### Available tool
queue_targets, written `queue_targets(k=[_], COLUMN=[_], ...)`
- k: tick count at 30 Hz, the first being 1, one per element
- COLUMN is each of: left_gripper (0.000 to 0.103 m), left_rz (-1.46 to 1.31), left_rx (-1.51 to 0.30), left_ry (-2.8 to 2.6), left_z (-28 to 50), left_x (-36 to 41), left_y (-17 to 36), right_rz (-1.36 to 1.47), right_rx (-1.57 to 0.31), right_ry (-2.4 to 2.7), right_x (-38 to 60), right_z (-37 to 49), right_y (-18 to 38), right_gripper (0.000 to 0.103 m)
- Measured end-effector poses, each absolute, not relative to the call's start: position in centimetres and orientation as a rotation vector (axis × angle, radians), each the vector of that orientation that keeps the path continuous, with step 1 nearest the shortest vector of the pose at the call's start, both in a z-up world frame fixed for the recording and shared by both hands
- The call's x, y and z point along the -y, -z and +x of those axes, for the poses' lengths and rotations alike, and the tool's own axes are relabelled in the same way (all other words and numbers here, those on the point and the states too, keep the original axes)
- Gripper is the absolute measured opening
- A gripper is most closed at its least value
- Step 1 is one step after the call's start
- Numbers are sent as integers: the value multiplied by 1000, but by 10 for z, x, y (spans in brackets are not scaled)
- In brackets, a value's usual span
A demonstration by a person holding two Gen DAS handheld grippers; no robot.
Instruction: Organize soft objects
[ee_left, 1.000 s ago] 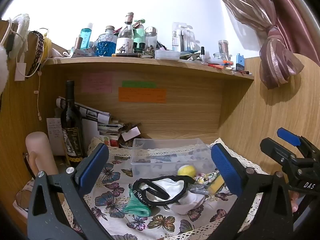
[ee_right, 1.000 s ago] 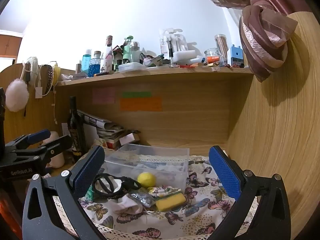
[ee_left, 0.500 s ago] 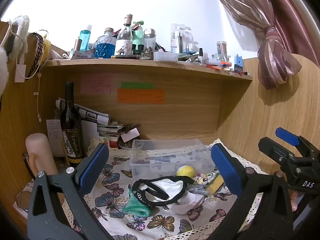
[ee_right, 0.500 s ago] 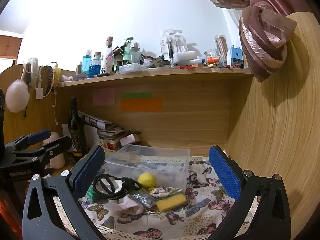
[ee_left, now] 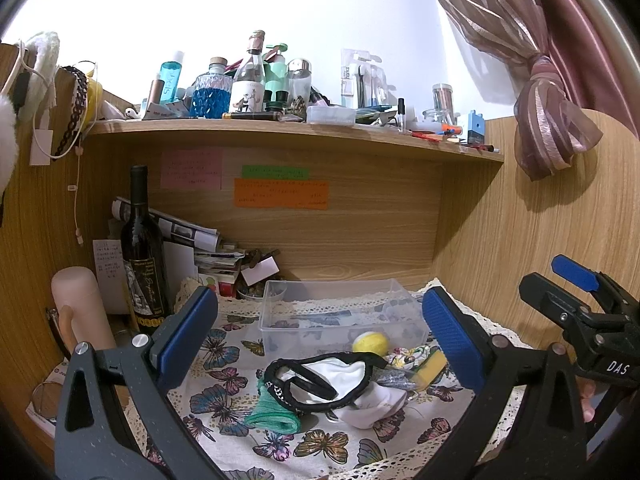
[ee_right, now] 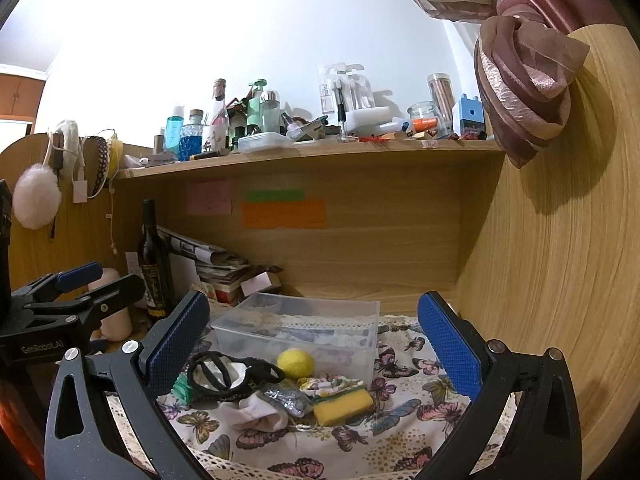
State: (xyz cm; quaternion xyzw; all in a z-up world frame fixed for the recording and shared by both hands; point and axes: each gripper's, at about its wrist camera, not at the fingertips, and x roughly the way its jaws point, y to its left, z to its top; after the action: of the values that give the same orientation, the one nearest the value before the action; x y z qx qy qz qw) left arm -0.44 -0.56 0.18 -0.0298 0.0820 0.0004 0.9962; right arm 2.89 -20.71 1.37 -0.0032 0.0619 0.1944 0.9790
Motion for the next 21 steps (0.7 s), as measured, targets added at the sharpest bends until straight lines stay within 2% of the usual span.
queue_targets(k=[21], left_gripper=[103], left_rz=[-60], left_rx=[-159], left_ry=[2], left_z=[-7], left_x=[6], left_y=[-7], right_rz=[-9], right_rx=[-119], right_ry=[-392], right_x=[205], right_z=[27], right_y=[-16], right_gripper=[103])
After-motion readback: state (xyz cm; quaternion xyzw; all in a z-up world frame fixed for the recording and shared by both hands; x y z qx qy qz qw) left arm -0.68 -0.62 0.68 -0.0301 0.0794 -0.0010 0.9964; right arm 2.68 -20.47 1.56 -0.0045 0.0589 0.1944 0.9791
